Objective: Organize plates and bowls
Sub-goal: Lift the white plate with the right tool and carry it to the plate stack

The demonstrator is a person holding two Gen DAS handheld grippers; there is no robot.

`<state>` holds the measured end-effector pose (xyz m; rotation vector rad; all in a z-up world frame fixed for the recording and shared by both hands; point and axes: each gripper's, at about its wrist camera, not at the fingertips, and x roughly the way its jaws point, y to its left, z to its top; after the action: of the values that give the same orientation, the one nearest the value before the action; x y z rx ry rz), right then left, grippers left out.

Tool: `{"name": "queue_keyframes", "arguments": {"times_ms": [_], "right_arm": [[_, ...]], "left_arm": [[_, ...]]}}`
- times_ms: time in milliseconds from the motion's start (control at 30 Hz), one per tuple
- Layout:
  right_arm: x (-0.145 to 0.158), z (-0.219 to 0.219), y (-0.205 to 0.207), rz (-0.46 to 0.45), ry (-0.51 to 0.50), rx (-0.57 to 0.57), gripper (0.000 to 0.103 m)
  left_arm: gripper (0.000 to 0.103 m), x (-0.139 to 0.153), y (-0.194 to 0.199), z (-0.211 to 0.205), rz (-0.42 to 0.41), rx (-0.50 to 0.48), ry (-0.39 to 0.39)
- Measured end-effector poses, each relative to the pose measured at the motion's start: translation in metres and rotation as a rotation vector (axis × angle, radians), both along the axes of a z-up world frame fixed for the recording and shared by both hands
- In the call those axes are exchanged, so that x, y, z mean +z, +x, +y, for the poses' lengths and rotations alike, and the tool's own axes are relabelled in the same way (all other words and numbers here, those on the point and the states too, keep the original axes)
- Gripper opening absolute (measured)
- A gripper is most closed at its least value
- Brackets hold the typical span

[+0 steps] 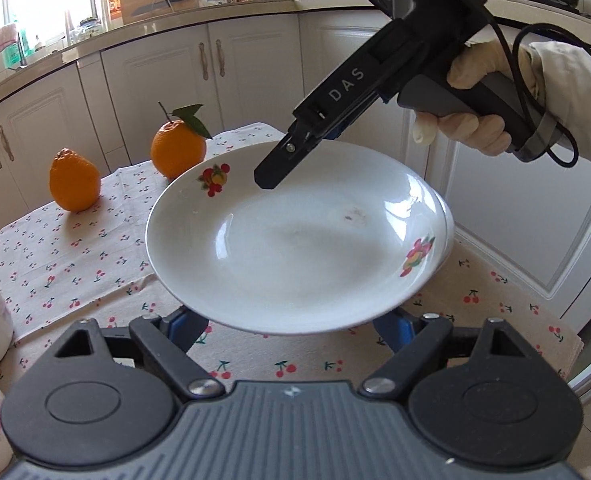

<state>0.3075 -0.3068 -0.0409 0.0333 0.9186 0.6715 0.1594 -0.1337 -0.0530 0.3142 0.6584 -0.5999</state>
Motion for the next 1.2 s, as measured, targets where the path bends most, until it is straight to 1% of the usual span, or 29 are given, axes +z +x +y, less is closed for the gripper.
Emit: {"name": "queue_keyframes", "arguments": {"times_ms": [233, 467, 800, 867, 933, 1200], "right_arm": [[-0.010, -0.027, -0.016, 0.012, 0.001, -0.064, 0.069], [-0.023, -0.046, -0.023, 0.034, 0.014, -0.106, 0.069], [-0.031, -0.059, -0.025, 0.048, 0.010, -0.129, 0.069], [-0.033, -0.062, -0.026, 0.052, 0.002, -0.135, 0.069], [-0.034, -0.064, -0.027, 0.053, -0.003, -0.145, 0.069], [-0.031, -0.070, -0.032, 0.053, -0.016, -0.165, 0.069]], "left_arm": [[0.089, -0.008, 0.000, -0.020, 0.022, -0.058, 0.009], [0.089, -0.011, 0.003, -0.030, 0.031, -0.081, 0.012], [0.089, -0.013, 0.011, -0.038, 0.044, -0.100, 0.015], [0.089, -0.015, 0.017, -0.038, 0.054, -0.099, 0.012], [0.089, -0.017, 0.021, -0.038, 0.048, -0.104, 0.017], [0.094, -0.019, 0.026, -0.039, 0.048, -0.123, 0.008]]}}
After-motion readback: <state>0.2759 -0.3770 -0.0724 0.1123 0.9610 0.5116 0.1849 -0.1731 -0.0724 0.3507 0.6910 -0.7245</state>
